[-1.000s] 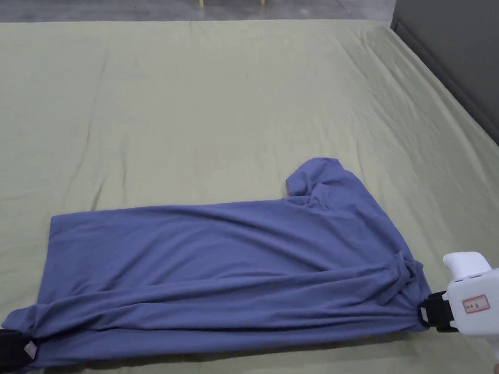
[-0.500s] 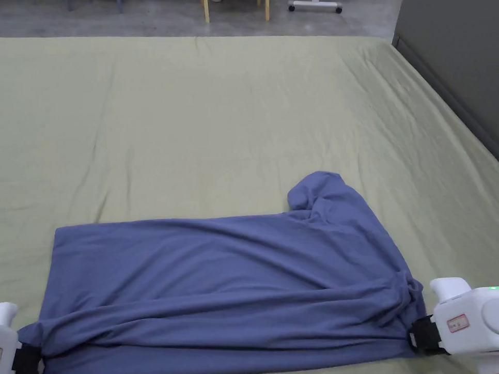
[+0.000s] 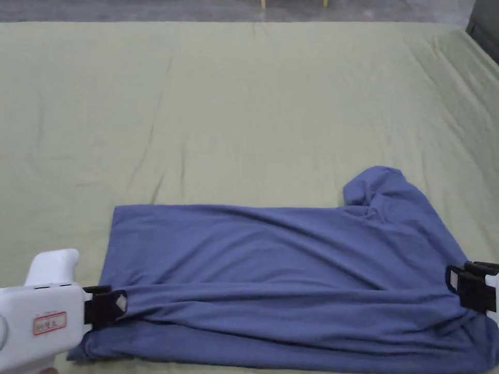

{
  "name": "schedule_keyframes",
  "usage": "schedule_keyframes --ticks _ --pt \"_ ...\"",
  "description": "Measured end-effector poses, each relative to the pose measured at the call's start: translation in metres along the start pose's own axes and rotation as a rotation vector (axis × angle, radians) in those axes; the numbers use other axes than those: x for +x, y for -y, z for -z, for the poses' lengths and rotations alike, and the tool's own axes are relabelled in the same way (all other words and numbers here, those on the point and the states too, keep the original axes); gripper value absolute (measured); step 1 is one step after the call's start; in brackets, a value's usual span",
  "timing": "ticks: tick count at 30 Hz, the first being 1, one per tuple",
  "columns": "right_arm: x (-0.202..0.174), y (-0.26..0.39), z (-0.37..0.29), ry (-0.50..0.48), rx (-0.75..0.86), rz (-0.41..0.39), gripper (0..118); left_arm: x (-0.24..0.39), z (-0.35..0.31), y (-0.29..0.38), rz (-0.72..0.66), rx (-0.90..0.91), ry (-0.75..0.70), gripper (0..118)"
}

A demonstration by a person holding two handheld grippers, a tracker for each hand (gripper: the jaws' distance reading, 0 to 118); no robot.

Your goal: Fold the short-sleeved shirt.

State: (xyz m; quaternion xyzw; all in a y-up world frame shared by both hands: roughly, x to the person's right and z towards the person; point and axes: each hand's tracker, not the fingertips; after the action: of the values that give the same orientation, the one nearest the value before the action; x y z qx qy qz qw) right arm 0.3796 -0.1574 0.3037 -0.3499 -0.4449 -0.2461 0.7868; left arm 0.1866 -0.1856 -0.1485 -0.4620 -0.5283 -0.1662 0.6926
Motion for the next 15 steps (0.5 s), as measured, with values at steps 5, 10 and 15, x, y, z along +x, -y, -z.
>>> schedule_keyframes --ticks 5,10,15 --pt "-0.011 0.014 0.017 -0.144 -0.019 0.046 3 -0.018 0.026 -0.028 -0.046 0.012 -0.017 0" --pt "-0.013 0.016 0.019 -0.159 -0.043 0.038 3 -0.048 0.079 -0.109 -0.080 0.105 -0.181 118" --pt "-0.009 0.015 0.024 -0.164 -0.068 0.069 3 -0.047 0.144 -0.161 -0.058 -0.049 -0.269 118"
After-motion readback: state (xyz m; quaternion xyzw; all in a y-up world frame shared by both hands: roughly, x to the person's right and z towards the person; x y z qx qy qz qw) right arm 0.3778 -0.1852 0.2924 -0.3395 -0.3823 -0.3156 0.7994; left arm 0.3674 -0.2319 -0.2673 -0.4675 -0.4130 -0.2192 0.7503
